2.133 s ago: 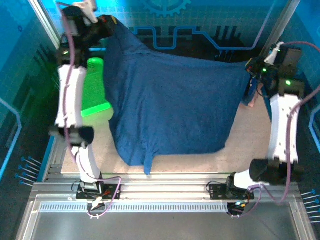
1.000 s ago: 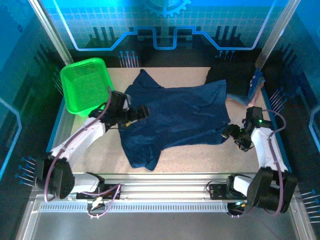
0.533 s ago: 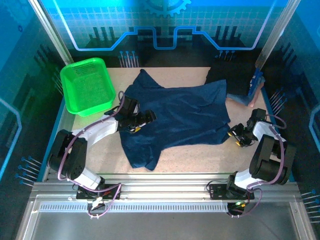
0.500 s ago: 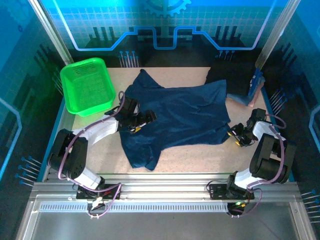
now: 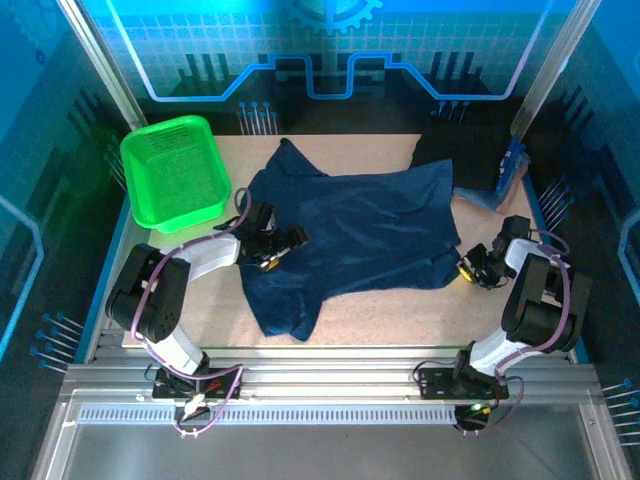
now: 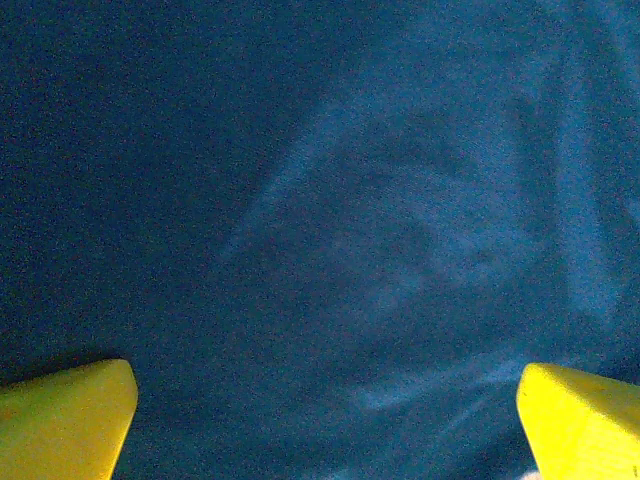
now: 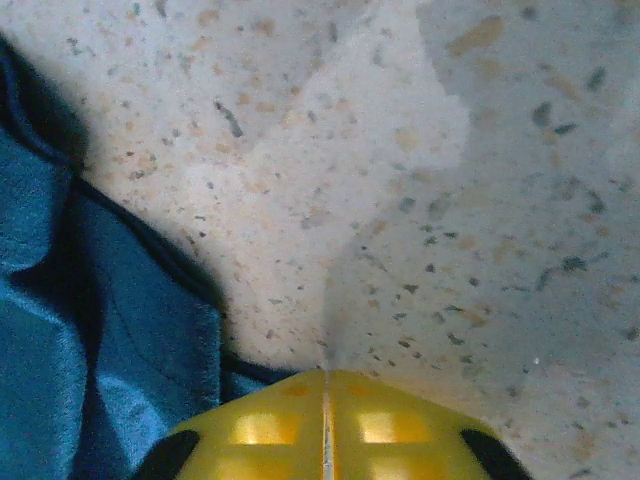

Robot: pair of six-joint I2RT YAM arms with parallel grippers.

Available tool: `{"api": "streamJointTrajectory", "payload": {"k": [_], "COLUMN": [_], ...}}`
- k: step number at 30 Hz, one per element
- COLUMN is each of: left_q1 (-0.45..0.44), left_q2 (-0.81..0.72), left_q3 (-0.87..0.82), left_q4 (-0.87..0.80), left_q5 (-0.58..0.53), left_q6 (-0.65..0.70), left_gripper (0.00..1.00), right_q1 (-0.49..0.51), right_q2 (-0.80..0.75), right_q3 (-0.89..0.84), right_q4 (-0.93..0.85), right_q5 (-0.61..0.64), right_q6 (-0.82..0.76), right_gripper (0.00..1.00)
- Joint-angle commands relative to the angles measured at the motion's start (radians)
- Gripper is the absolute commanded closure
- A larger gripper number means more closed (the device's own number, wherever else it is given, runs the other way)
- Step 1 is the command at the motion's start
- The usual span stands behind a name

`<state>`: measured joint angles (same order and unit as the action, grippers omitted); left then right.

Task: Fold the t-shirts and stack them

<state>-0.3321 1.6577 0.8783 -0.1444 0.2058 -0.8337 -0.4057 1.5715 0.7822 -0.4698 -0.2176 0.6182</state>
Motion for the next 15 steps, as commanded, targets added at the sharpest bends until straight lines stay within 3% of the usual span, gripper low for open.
{"api": "streamJointTrajectory", "payload": {"k": [1,13,14,15], "left_q1": [0.035,0.084,0.084,0.083], "left_q2": [0.028,0.128,0.126,0.122], "left_q3": [-0.019,0.011,0.013,0.014], "left_q4": [0.017,0.011,0.018,0.026], "left_q5": [-0.017,-0.037,-0.025,-0.014], "left_q6": [-0.009,0.030,0.032,0.032], "left_gripper": [0.01,0.01,0.01,0.01], "right_q1": [-0.005,-0.010,-0.009,-0.006], "right_q2": [-0.004,-0.176,-0.183,-0.184], "right_q3": [0.039,0.021,0.013,0.007], "right_q4": [-0.028,-0.190,-0.175,-0.164], "right_q5": [0.019,0.060,0.030,0.007], "right_q6": [0.021,-0.002,-0.009,-0.012], "right_gripper": [1.00,1.00,0.99,0.90]}}
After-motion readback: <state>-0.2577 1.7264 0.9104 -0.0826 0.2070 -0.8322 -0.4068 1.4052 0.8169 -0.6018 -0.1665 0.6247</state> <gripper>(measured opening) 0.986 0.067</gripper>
